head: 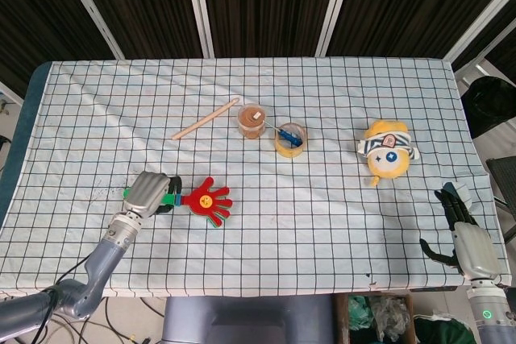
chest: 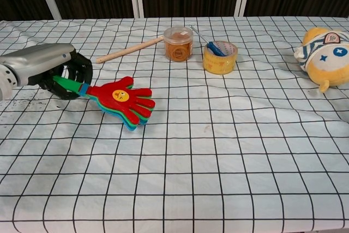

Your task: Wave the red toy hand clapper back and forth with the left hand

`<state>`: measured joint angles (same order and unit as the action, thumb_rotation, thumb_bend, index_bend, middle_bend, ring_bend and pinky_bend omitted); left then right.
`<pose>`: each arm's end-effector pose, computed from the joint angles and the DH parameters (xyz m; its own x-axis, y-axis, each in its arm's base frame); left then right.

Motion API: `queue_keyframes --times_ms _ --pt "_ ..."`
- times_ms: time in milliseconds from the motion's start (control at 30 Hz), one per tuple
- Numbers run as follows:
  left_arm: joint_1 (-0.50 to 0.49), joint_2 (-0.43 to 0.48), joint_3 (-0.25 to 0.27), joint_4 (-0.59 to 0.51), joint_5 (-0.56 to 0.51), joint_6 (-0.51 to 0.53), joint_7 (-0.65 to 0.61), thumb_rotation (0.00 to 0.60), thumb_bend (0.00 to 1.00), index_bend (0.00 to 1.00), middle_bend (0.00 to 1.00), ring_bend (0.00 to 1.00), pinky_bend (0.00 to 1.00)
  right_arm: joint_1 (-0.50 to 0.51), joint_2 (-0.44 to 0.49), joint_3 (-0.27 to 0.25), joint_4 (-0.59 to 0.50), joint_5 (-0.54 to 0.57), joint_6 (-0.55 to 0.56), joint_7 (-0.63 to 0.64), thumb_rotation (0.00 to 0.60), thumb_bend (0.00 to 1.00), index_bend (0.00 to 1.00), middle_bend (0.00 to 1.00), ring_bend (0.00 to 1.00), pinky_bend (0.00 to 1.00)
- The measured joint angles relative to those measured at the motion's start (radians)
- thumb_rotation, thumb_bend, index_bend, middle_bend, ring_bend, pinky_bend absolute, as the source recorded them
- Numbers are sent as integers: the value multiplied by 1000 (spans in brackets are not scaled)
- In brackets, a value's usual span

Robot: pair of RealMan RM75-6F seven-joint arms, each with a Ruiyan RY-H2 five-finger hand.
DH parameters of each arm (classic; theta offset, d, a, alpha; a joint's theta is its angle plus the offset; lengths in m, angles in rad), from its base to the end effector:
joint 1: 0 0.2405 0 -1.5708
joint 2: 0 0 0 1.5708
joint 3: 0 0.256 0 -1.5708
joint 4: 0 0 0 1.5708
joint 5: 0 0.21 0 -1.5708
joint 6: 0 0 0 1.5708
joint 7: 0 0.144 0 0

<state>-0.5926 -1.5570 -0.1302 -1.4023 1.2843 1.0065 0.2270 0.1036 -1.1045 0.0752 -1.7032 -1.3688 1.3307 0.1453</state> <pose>-0.1986 0.3166 -0.0145 0.4346 0.2557 0.8636 0.8758 -0.3438 -0.3389 -0.3125 -0.1884 0.1439 0.1548 -0.1158 0.9811 -0.9796 0.1109 0.1676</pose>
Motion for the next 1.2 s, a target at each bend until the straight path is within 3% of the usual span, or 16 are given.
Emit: queue_keyframes --times_ms 67,167,333,567,800,1033,1200 --pt "2 0 2 1 -34 -7 45 600 88 147 158 71 279 0 0 0 0 1 0 0 600 269 0 0 5 175" --pt "2 6 1 -11 -113 -23 120 600 52 29 64 17 185 0 -1 1 0 2 1 0 600 269 0 0 5 175" --pt "1 32 -7 -67 -251 -31 241 600 1 0 30 0 149 0 0 1 0 2 1 1 600 269 0 0 5 175" --pt "30 77 -19 -137 -256 32 217 600 0 0 29 0 148 0 1 1 0 2 -1 3 600 270 0 0 5 175" --pt "125 190 7 -253 -138 199 142 600 0 0 29 0 133 1 0 2 3 4 -1 -9 600 264 0 0 5 175" --pt "291 305 105 -306 71 430 49 600 0 0 11 0 87 0 -5 1 14 -23 19 -11 600 178 0 0 5 175" --pt "365 339 161 -325 127 500 17 600 0 0 9 0 77 -2 -12 -1 30 -45 39 -16 600 171 0 0 4 175"
